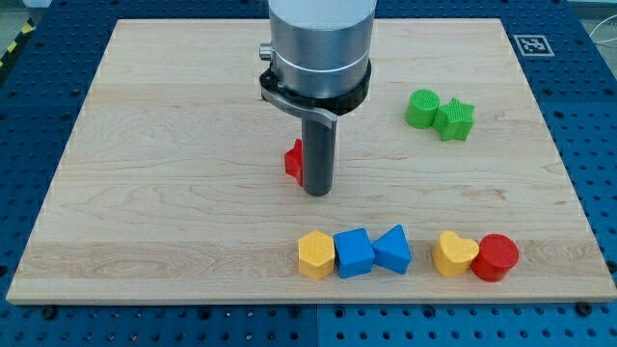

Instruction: Slide the red star slightly left abd bit a down

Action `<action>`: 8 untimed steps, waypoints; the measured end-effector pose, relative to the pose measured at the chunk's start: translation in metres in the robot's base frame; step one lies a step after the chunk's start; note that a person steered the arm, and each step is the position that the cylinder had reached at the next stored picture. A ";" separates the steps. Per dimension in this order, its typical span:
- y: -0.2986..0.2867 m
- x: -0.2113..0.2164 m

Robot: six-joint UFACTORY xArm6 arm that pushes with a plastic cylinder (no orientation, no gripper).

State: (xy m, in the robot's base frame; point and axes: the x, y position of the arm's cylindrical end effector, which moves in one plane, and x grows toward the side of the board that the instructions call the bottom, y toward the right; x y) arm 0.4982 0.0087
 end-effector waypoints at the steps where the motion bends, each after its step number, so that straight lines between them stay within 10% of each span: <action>1: 0.026 -0.013; 3: 0.021 -0.051; 6: -0.064 0.022; 8: -0.070 -0.071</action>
State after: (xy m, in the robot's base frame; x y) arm 0.4274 -0.0610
